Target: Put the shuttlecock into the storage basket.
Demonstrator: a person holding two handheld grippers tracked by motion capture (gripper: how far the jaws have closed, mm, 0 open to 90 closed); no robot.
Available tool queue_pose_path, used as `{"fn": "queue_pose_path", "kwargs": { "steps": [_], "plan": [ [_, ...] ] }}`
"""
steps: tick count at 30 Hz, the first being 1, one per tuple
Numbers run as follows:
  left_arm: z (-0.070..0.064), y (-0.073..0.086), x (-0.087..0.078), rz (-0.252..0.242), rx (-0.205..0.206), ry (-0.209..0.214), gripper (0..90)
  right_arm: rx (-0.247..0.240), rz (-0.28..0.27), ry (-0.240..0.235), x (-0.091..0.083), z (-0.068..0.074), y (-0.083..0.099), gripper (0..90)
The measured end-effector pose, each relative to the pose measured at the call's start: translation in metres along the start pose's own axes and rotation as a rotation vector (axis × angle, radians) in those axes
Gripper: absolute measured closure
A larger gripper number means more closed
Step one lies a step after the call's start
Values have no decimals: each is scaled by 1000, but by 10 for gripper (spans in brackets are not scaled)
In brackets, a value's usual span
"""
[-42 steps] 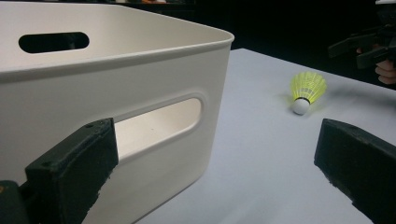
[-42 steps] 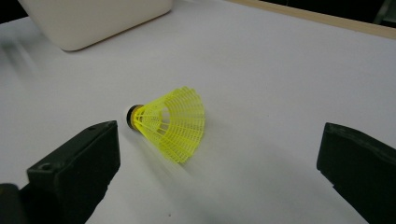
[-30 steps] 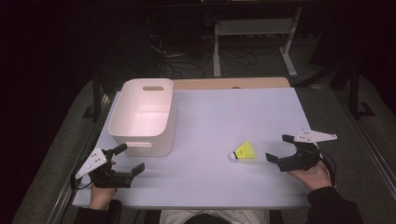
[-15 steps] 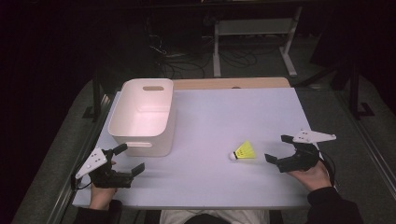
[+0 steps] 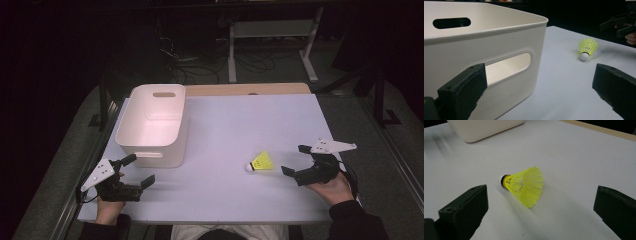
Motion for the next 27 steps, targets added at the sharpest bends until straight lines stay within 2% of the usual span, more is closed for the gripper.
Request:
{"fn": "queue_pose_path", "kwargs": {
  "steps": [16,27],
  "plan": [
    [0,0,0,1,1,3,0,-48,31,-25,5,13,-2,0],
    [0,0,0,1,1,4,0,-78,59,-63,10,26,-2,0]
  ]
}}
Point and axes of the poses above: each handheld gripper's, and its own axes: x roughly forward along the jaws, y roughly out of its underside, z roughly to its left, the point moved 10 cm from there along x, roughly forward along the jaws, and after that the axes turned 7 degrees about x, right-handed, at the moved point
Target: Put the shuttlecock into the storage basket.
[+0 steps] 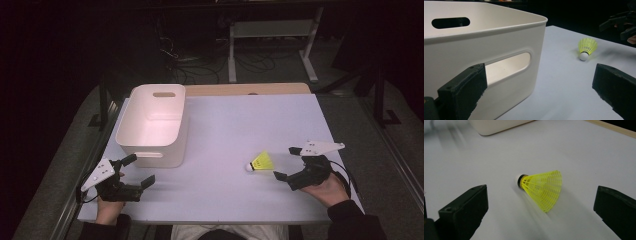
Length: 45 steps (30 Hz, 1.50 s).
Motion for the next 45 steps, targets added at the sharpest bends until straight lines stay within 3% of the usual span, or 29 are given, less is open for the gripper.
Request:
{"fn": "queue_pose_path", "kwargs": {
  "steps": [39,45],
  "plan": [
    [0,0,0,1,1,1,0,-75,98,-82,16,29,5,0],
    [0,0,0,1,1,1,0,-90,138,-113,20,33,9,85]
  ]
}}
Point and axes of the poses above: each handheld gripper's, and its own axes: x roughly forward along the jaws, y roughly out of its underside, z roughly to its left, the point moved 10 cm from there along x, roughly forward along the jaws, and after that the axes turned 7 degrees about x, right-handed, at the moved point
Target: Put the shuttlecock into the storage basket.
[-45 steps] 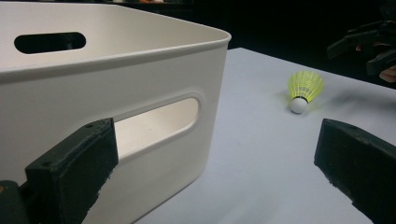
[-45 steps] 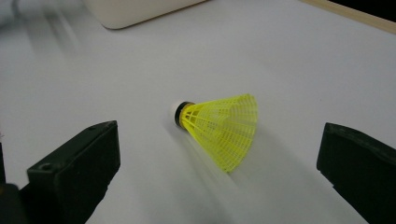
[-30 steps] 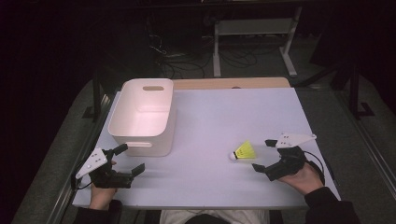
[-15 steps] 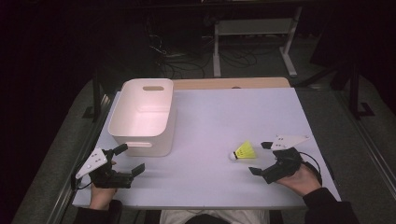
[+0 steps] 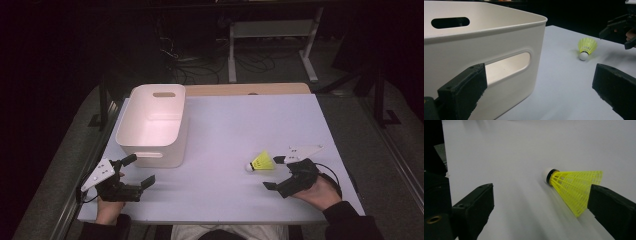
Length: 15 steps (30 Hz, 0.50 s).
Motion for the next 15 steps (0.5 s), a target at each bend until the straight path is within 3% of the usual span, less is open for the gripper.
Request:
{"fn": "queue_pose_path", "kwargs": {
  "steps": [8,15],
  "plan": [
    [0,0,0,0,0,1,0,-25,54,-18,6,5,4,191],
    [0,0,0,0,1,1,0,-25,70,-27,7,4,5,291]
  ]
}}
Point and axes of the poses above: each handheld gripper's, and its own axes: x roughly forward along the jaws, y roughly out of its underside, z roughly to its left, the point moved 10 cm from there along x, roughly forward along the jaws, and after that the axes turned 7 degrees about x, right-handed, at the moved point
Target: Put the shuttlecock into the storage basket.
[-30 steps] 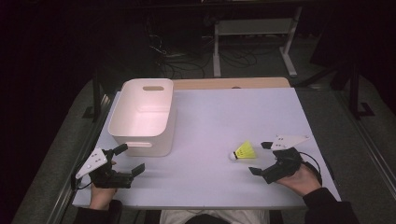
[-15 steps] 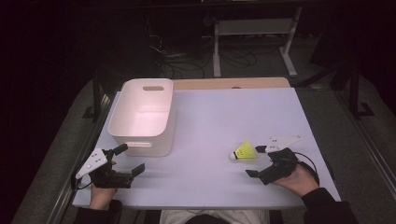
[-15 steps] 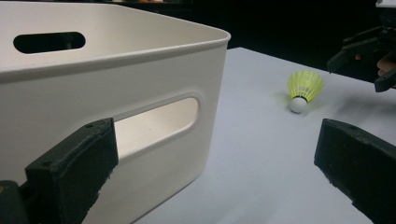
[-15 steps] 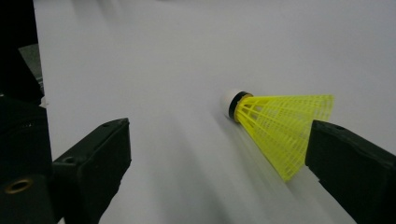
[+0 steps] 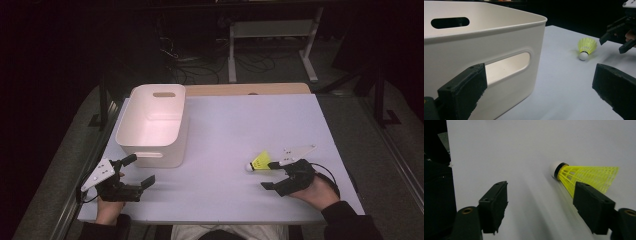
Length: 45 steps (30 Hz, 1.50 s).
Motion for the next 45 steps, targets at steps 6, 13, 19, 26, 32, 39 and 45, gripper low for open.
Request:
{"fn": "queue_pose_path", "kwargs": {
  "steps": [6,13,19,26,32,39,45],
  "plan": [
    [0,0,0,0,0,0,0,16,31,12,2,-4,3,461],
    [0,0,0,0,1,1,0,34,56,35,1,-12,5,715],
    [0,0,0,-1,0,2,0,51,85,33,4,-17,10,835],
    [0,0,0,-1,1,3,0,55,101,34,7,-20,12,885],
    [0,0,0,-1,0,3,0,75,112,33,8,-23,14,886],
    [0,0,0,0,1,4,0,97,125,29,10,-27,18,885],
    [-1,0,0,1,1,5,0,110,133,40,12,-30,18,885]
  ]
}}
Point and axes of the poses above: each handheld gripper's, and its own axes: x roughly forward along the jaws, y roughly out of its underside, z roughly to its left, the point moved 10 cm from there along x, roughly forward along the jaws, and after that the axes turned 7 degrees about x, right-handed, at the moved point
